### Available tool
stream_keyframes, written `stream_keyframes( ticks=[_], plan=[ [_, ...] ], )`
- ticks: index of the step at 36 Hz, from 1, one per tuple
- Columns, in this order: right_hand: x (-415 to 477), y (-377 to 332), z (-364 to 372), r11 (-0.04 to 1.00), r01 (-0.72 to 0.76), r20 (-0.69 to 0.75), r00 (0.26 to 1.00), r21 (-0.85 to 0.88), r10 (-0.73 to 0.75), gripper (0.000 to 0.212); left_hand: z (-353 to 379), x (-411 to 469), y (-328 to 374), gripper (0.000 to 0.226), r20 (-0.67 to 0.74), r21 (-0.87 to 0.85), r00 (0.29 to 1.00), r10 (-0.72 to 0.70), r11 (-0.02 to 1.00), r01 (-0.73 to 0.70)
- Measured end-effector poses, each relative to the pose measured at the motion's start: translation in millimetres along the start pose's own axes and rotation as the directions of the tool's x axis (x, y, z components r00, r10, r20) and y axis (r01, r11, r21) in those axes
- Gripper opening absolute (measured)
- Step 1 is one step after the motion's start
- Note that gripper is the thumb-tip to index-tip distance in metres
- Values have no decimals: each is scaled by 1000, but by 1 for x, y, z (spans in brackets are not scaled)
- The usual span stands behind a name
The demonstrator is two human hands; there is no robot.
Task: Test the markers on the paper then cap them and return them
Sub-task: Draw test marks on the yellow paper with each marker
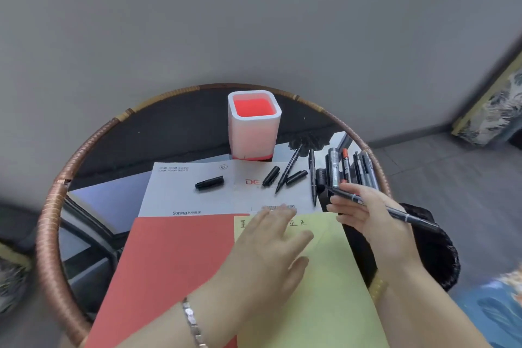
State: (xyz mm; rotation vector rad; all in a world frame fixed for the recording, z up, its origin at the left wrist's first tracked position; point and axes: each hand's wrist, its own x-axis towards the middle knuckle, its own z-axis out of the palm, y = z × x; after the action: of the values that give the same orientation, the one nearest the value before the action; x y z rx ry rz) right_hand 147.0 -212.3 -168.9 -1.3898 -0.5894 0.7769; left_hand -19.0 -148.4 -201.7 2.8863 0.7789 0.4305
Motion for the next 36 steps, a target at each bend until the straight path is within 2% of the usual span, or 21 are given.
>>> stream_keyframes(
  ticks=[3, 7, 14, 19, 36],
  plan=[
    [0, 2, -1, 999, -18, -8, 1000, -46, 18, 23, 13, 1, 4, 43, 88, 29, 996, -27, 999, 24],
    [3, 8, 1, 990, -7, -81, 997, -143, -5, 11, 21, 0, 4, 45, 93, 64, 995, -42, 997, 36],
    [12, 20, 12, 944, 98, -167, 973, -316, -157, 37, 22, 0, 2, 52, 134, -57, 990, -44, 997, 52],
    [17, 37, 21, 881, 134, -203, 947, -454, -249, 39, 24, -1, 1, 50, 119, -30, 992, -39, 999, 43],
    [21, 45, 20, 812, 202, -185, 917, -548, -353, 34, 23, 1, 3, 49, 116, -50, 992, -41, 998, 47]
  ],
)
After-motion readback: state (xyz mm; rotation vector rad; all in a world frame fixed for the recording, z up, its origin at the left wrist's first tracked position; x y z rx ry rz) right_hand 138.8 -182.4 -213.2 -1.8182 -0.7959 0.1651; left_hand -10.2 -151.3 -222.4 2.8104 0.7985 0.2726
